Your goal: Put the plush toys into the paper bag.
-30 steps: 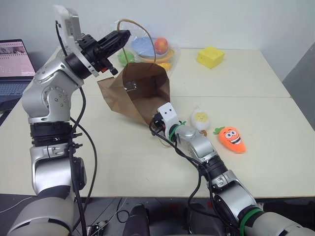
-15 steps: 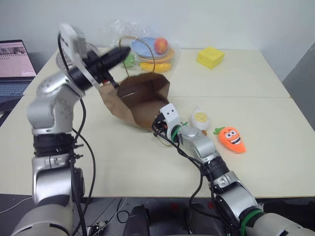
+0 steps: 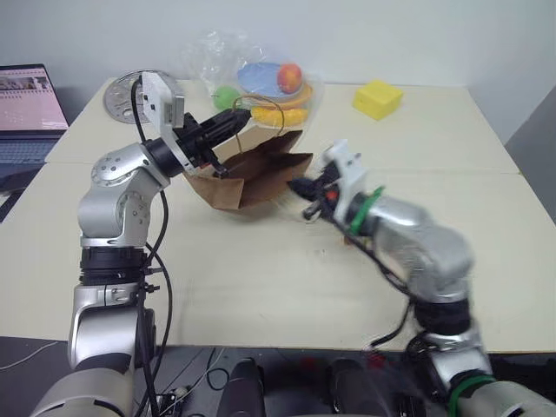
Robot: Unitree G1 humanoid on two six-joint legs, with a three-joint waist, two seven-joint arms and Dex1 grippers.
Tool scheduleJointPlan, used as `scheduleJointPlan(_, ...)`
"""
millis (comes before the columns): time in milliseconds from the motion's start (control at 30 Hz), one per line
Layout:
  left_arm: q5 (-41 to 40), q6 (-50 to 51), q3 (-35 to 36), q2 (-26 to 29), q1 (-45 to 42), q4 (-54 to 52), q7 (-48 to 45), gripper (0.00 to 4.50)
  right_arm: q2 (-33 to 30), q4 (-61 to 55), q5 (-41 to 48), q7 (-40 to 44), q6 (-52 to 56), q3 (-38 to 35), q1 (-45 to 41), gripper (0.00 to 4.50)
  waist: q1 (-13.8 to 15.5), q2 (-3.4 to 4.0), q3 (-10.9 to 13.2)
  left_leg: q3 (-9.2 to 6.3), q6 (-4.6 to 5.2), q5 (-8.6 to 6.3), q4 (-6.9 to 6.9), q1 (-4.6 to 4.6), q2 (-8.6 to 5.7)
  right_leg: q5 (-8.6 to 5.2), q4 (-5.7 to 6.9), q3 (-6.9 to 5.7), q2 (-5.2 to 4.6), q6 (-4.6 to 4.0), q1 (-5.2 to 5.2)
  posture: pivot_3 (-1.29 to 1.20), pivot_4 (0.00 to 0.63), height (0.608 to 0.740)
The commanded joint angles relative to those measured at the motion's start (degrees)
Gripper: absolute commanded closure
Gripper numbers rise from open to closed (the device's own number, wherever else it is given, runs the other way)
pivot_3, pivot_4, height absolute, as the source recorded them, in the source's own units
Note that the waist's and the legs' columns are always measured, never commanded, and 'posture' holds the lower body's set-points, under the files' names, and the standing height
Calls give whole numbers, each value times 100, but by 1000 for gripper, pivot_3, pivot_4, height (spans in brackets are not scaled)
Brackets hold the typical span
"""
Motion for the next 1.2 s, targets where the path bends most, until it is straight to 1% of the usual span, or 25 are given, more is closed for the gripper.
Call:
scheduleJointPlan(33,-141,10,55,36,-55,-277,-113,4500,106,-383,427,-359,726,-716,-175,4459,-8,0,0,-1,0,0,-1,1,0,0,2,0,1,0,0,0,150,740)
scheduleJointPlan(67,-182,71,62,69,-48,-324,-165,4500,280,-364,407,-661,944,-1031,-242,4303,-21,1,0,-1,0,0,-1,1,0,0,4,0,1,0,0,0,150,740)
scheduleJointPlan(100,-227,133,70,132,-34,-381,-258,4500,319,-375,333,-868,988,-1134,-210,4113,-39,0,0,1,0,0,-1,1,1,0,4,3,1,0,-2,0,150,740)
scheduleJointPlan(167,-386,365,125,297,-25,-468,-474,4500,254,-337,7,-1254,883,-1015,75,3578,-39,1,0,5,0,0,0,1,0,0,5,6,0,-1,-2,0,150,740)
scheduleJointPlan(233,-485,522,159,413,-29,-494,-605,4500,8,-250,-274,-1389,616,-656,413,2814,-33,1,0,4,0,0,-2,1,0,0,4,5,0,0,-3,0,150,740)
scheduleJointPlan(267,-534,618,149,482,-22,-493,-701,4500,-79,-102,-436,-1467,425,-489,617,2511,-33,1,0,4,0,0,-6,1,0,0,2,5,0,-1,-5,0,150,740)
scheduleJointPlan(333,-591,740,130,587,-32,-482,-830,4500,-167,165,-641,-1578,152,-264,887,1766,-34,2,1,5,0,0,-6,0,0,0,-1,5,0,0,-4,0,150,740)
scheduleJointPlan(467,-537,746,145,731,-61,-461,-907,4500,-22,590,-960,-1904,-213,26,1181,303,-34,1,1,10,1,0,-5,0,0,0,1,9,0,0,-6,0,150,740)
scheduleJointPlan(500,-522,738,153,749,-42,-476,-899,4500,90,669,-1012,-2030,-167,49,1251,17,-38,1,1,10,1,0,-4,0,0,0,1,9,1,0,-6,0,150,740)
scheduleJointPlan(567,-540,754,168,761,-8,-525,-868,4500,239,782,-1061,-2156,-165,86,1354,17,-37,1,1,9,1,0,-5,1,0,0,2,9,1,0,-6,0,150,740)
scheduleJointPlan(633,-585,789,195,768,51,-630,-825,4500,92,966,-1317,-2147,-443,394,1541,17,-35,1,1,8,0,0,-5,0,0,0,1,8,1,0,-6,0,150,740)
scheduleJointPlan(700,-610,810,210,779,97,-702,-805,4500,23,1062,-1439,-2139,-606,528,1657,17,-34,1,1,10,0,0,-5,0,0,0,-1,9,0,0,-5,0,150,740)
scheduleJointPlan(867,-639,843,272,836,203,-805,-763,4500,62,1202,-1486,-2120,-798,418,1818,17,-31,1,1,9,0,0,-5,0,0,0,0,8,1,0,-5,0,150,740)
scheduleJointPlan(967,-663,846,293,861,234,-864,-727,4500,-27,1218,-1485,-1967,-1018,415,1749,585,-30,1,1,9,0,0,-4,1,0,0,1,9,1,0,-5,0,150,740)
scheduleJointPlan(1033,-670,847,288,862,253,-908,-705,4500,-46,1234,-1474,-1929,-1052,374,1729,1225,-30,1,1,9,0,0,-4,1,0,0,1,9,0,0,-5,0,150,740)
scheduleJointPlan(1133,-690,865,296,866,282,-955,-689,4500,-59,1235,-1485,-1920,-1107,335,1729,2339,-29,1,1,8,0,0,-5,1,0,0,1,8,1,0,-5,0,150,740)
scheduleJointPlan(1200,-682,856,296,866,292,-964,-692,4500,-180,1171,-1494,-1808,-1278,311,1690,3070,-29,1,1,8,0,0,-5,0,0,0,0,8,0,0,-5,0,150,740)
